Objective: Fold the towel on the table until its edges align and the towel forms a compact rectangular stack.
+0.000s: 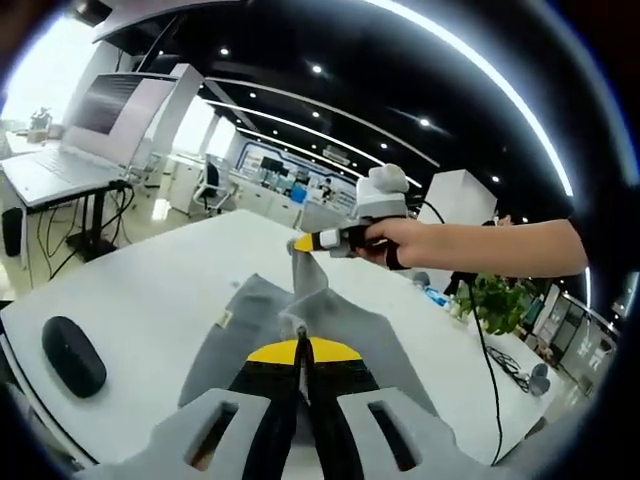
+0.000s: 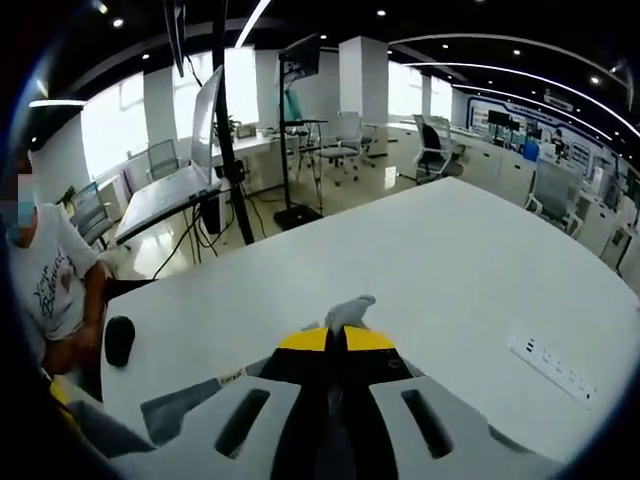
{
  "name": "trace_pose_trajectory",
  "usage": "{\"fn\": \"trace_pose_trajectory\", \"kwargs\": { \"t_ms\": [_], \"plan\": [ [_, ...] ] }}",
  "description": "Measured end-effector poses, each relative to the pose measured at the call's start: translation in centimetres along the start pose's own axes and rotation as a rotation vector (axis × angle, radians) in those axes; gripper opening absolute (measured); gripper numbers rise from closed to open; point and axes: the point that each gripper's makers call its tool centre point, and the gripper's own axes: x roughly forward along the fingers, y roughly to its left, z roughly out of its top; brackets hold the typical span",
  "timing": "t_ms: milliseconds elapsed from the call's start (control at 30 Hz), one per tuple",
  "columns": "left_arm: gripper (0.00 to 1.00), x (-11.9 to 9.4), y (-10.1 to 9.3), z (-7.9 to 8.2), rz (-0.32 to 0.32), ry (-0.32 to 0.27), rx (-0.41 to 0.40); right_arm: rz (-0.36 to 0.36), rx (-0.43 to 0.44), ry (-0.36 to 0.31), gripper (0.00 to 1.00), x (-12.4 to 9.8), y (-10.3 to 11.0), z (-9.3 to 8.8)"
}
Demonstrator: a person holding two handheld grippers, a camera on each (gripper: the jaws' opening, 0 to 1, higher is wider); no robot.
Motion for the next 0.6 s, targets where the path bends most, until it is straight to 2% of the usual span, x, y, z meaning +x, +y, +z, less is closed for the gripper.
{"fn": "trace_pose_trajectory", "kwargs": {
  "t_ms": [100,400,600],
  "plan": [
    [0.02,0.0,0.8,-0.4,0.009,0.003,-0.007,-0.007,0.009,0.002,0.00,0.4,-0.3,-0.1],
    [0.02,0.3,1.6,-1.2,0.025,0.021,-0.009,-0.020,0.031,0.010,0.00,1.4,-0.5,-0.3],
    [0.02,0.6,2.2,-2.2,0.026,0.045,0.009,-0.025,0.043,0.023,0.00,3.1,-0.3,-1.1]
  ]
}}
